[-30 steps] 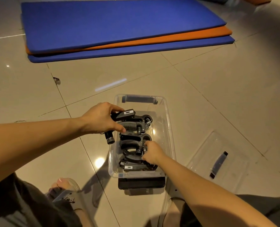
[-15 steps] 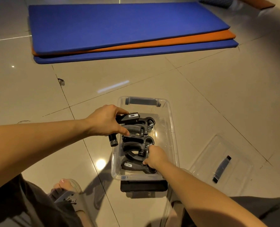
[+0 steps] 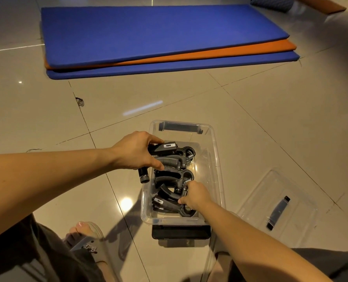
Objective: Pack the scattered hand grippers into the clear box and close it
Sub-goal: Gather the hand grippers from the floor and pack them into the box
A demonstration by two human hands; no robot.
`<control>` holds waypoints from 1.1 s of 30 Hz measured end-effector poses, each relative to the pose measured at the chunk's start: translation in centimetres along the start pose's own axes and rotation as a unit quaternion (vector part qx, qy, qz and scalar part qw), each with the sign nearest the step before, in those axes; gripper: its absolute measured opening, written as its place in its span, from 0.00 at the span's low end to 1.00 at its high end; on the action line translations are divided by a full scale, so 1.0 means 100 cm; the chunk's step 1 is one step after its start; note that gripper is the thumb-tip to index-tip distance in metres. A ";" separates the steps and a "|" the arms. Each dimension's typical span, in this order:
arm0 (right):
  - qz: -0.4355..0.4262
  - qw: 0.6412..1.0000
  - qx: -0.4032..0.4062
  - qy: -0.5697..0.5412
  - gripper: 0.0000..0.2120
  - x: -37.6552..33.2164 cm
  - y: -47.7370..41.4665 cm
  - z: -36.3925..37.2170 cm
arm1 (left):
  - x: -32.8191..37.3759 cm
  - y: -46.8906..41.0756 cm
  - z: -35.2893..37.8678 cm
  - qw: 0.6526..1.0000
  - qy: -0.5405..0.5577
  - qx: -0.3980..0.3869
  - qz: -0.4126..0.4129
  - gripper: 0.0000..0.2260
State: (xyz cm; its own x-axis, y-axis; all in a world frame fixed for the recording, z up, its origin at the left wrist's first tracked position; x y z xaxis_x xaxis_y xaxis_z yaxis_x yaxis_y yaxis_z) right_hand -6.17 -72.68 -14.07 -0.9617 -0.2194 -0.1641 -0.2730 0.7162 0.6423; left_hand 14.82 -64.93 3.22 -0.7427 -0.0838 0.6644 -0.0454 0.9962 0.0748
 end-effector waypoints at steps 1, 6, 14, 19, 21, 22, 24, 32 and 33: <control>0.001 1.000 -0.005 -0.002 0.24 0.000 0.001 0.000 | 0.002 -0.001 0.000 1.000 0.002 -0.001 0.003 0.34; -0.011 0.997 -0.036 -0.065 0.32 -0.002 0.014 -0.015 | 0.010 -0.007 0.000 1.000 0.007 -0.001 0.026 0.34; -0.080 0.880 -0.085 -0.460 0.10 -0.029 0.066 -0.131 | 0.024 -0.018 0.003 0.995 -0.047 -0.061 0.061 0.29; -0.090 0.885 -0.060 -0.453 0.10 -0.037 0.091 -0.156 | 0.047 -0.024 0.004 0.987 -0.036 -0.096 0.126 0.28; -0.088 0.893 -0.050 -0.439 0.07 -0.033 0.096 -0.153 | 0.053 -0.026 0.004 0.982 -0.033 -0.108 0.149 0.29; -0.090 0.892 -0.057 -0.439 0.06 -0.032 0.097 -0.151 | 0.054 -0.026 0.005 0.980 -0.035 -0.115 0.159 0.29; -0.096 0.887 -0.070 -0.447 0.06 -0.032 0.099 -0.149 | 0.055 -0.026 0.006 0.976 -0.045 -0.123 0.175 0.28; 0.007 0.764 0.009 -0.645 0.09 -0.007 0.094 -0.159 | 0.043 -0.032 -0.038 0.975 -0.171 0.135 0.041 0.39; 0.017 0.736 0.006 -0.676 0.08 -0.005 0.095 -0.156 | 0.035 -0.031 -0.036 0.985 -0.122 0.120 -0.011 0.38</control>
State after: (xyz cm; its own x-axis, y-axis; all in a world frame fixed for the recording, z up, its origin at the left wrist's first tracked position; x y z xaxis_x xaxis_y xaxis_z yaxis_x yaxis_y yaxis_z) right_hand -7.91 -76.10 3.87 -0.1089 0.6539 -0.7487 -0.2398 0.7137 0.6581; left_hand 14.75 -68.41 7.99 -0.8774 -0.1251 0.4632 -0.1972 0.9741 -0.1104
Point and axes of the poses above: each hand's wrist, its own y-axis away from the middle knuckle, its own z-axis out of the palm, x = y × z, the point moved 6 cm from there along -y, towards the middle knuckle, and after that the axes turned 13 degrees about z, right-handed, at the moved point
